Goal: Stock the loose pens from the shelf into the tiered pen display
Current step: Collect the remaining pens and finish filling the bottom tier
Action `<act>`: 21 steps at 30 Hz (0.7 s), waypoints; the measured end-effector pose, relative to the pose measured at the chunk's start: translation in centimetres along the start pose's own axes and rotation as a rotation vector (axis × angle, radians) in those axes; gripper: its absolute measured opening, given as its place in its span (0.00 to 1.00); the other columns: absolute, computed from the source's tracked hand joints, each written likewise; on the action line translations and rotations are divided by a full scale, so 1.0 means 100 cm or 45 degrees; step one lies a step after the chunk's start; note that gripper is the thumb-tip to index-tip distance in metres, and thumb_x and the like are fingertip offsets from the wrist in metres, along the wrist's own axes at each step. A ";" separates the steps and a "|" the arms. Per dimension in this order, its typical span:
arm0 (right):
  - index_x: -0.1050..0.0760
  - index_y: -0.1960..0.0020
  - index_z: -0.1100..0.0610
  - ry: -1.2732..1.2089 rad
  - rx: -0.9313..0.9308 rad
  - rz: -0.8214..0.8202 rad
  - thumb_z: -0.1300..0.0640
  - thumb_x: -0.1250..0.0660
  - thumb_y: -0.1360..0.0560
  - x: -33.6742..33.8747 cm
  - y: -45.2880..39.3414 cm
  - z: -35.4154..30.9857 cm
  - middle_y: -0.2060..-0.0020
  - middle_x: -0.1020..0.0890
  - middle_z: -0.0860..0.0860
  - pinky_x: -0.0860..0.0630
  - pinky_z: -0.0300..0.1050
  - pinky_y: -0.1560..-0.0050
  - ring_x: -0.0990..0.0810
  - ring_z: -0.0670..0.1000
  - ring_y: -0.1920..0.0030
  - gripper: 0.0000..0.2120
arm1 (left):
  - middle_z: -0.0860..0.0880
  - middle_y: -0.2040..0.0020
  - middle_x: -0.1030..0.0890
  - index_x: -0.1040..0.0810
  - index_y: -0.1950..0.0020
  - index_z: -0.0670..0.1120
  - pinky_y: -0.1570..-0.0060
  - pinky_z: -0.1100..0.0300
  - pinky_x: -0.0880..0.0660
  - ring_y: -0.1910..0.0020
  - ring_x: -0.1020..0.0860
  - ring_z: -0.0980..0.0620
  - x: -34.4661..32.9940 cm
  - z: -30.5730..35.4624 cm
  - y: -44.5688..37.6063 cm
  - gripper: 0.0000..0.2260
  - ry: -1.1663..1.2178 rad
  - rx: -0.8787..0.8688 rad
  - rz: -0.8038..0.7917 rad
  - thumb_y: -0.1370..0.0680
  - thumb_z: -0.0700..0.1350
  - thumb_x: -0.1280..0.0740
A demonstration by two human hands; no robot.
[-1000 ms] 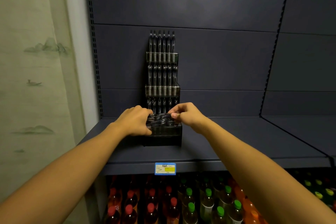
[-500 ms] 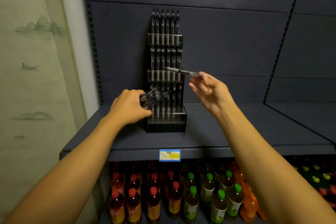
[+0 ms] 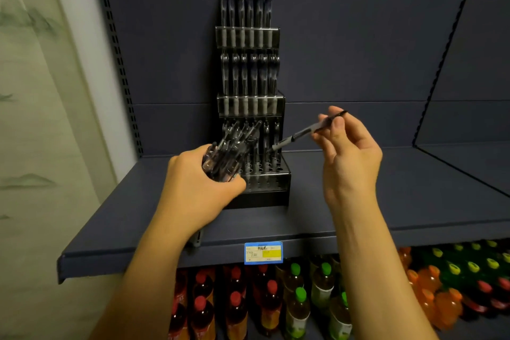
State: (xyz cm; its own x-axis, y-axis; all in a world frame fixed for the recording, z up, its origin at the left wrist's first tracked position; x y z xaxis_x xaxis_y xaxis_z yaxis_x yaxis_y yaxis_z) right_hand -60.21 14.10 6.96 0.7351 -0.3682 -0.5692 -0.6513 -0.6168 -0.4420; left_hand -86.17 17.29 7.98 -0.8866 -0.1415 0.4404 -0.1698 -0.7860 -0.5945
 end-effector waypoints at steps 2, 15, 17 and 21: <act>0.19 0.42 0.58 0.081 0.045 -0.033 0.64 0.38 0.17 -0.002 -0.006 0.001 0.49 0.15 0.57 0.20 0.41 0.50 0.16 0.52 0.47 0.10 | 0.52 0.74 0.28 0.32 0.69 0.47 0.74 0.65 0.33 0.75 0.33 0.57 -0.002 -0.002 -0.001 0.15 0.040 0.014 0.009 0.31 0.39 0.25; 0.18 0.42 0.56 0.192 0.175 -0.233 0.65 0.37 0.17 -0.017 -0.059 0.033 0.54 0.13 0.49 0.20 0.43 0.47 0.15 0.48 0.50 0.11 | 0.61 0.69 0.24 0.20 0.58 0.51 0.66 0.70 0.31 0.67 0.23 0.60 -0.007 0.004 -0.027 0.06 -0.394 -0.406 0.068 0.33 0.48 0.27; 0.18 0.42 0.57 0.192 0.206 -0.250 0.66 0.37 0.18 -0.021 -0.064 0.035 0.54 0.13 0.47 0.20 0.43 0.48 0.15 0.48 0.50 0.11 | 0.60 0.67 0.24 0.19 0.57 0.50 0.67 0.63 0.28 0.68 0.24 0.59 -0.010 -0.003 -0.033 0.07 -0.471 -0.449 0.046 0.31 0.52 0.31; 0.18 0.43 0.56 0.168 0.240 -0.313 0.65 0.37 0.18 -0.030 -0.070 0.045 0.54 0.13 0.47 0.21 0.45 0.47 0.16 0.49 0.51 0.11 | 0.56 0.64 0.21 0.18 0.56 0.48 0.66 0.61 0.29 0.68 0.24 0.55 -0.015 -0.018 -0.041 0.05 -0.582 -0.545 0.061 0.28 0.49 0.30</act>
State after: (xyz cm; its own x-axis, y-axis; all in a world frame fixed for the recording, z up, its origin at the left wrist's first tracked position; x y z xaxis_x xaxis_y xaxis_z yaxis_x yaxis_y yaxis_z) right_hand -58.72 22.61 8.65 0.8845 -0.3186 -0.3407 -0.4658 -0.5634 -0.6824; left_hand -84.96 21.83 8.57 -0.6398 -0.4884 0.5935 -0.3754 -0.4752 -0.7958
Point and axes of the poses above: each hand's wrist, its own y-axis away from the middle knuckle, its own x-axis out of the back of the hand, z = x × y, the point moved 9 cm from there along -y, towards the middle knuckle
